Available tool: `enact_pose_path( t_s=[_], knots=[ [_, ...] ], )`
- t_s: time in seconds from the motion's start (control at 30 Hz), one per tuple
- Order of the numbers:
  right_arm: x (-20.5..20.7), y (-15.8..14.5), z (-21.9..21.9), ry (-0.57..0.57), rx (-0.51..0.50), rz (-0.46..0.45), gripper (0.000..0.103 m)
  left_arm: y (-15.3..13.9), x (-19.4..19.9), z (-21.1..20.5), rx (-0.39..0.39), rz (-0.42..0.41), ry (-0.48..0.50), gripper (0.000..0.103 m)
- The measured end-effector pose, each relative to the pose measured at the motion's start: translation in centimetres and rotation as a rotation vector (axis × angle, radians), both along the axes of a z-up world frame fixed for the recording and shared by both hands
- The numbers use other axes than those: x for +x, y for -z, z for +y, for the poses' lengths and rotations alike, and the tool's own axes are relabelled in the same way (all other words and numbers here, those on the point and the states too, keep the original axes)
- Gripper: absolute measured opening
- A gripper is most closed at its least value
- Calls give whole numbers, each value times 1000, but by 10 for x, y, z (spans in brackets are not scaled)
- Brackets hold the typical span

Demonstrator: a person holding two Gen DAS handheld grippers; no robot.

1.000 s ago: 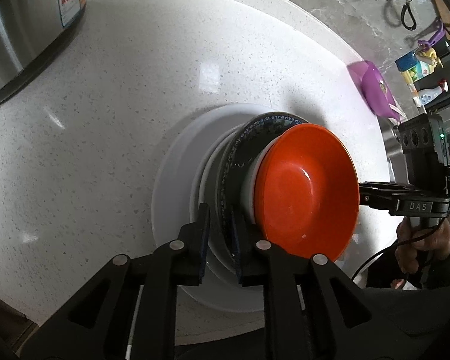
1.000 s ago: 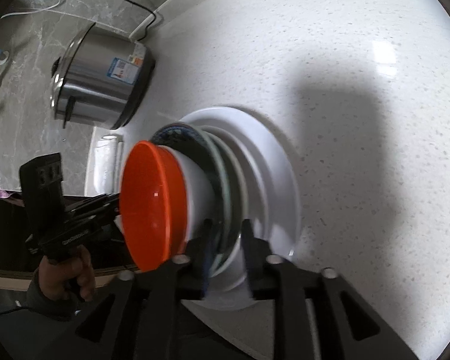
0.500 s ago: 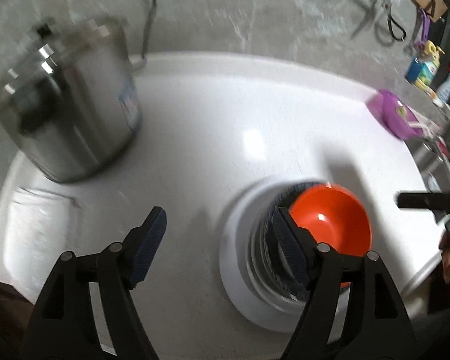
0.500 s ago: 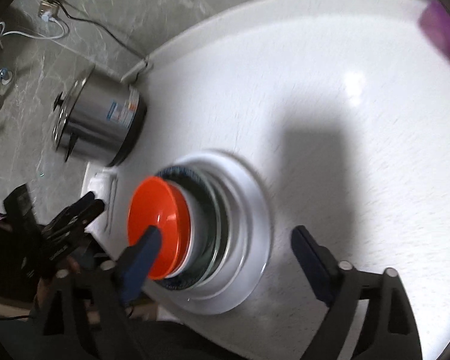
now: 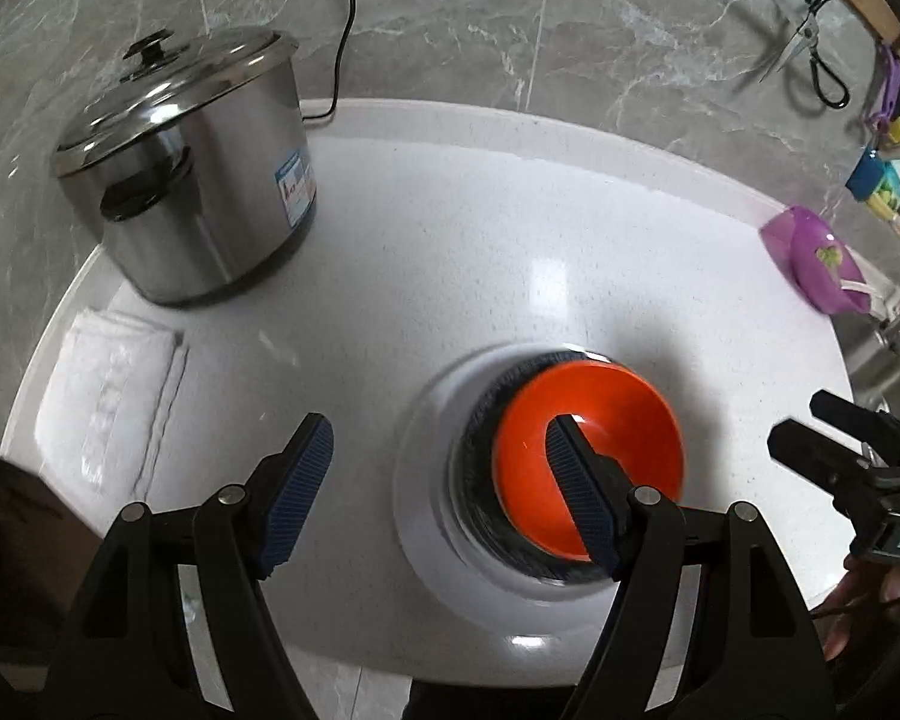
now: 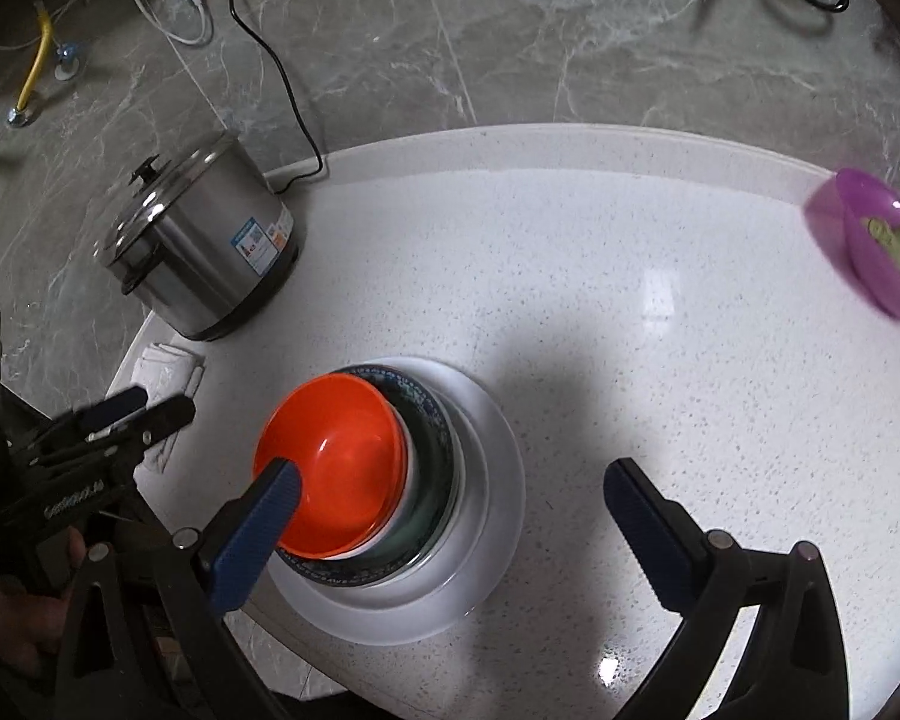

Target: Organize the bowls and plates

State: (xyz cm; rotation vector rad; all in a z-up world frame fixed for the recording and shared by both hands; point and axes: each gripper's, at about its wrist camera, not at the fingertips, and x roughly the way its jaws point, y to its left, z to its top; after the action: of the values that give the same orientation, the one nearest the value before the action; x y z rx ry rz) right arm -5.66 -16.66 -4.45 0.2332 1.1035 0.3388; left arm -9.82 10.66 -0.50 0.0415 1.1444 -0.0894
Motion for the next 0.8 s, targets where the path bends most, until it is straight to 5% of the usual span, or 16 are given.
enact_pose_path(
  t_s=[0.17, 0.37, 0.57, 0.6, 0.67, 0.8],
  knots=[
    [-10, -10, -11, 34, 26, -22, 103, -24, -32, -32, 48, -64, 26, 72],
    [-25, -24, -16, 49, 27, -50, 103, -23, -56, -49, -93, 12, 59, 73],
    [-34, -38, -16, 103, 19, -79, 103, -24, -58, -43, -150, 30, 63, 74],
    [-36, -41, -15, 114, 19, -87, 103, -24, -59, -40, -163, 37, 69, 77],
    [-36, -45, -10, 114, 9, -101, 103, -22, -59, -38, -134, 49, 84, 103],
    [-39, -48, -2, 130, 11, -106, 103, -19, -53, -25, -148, 60, 84, 103]
  ],
)
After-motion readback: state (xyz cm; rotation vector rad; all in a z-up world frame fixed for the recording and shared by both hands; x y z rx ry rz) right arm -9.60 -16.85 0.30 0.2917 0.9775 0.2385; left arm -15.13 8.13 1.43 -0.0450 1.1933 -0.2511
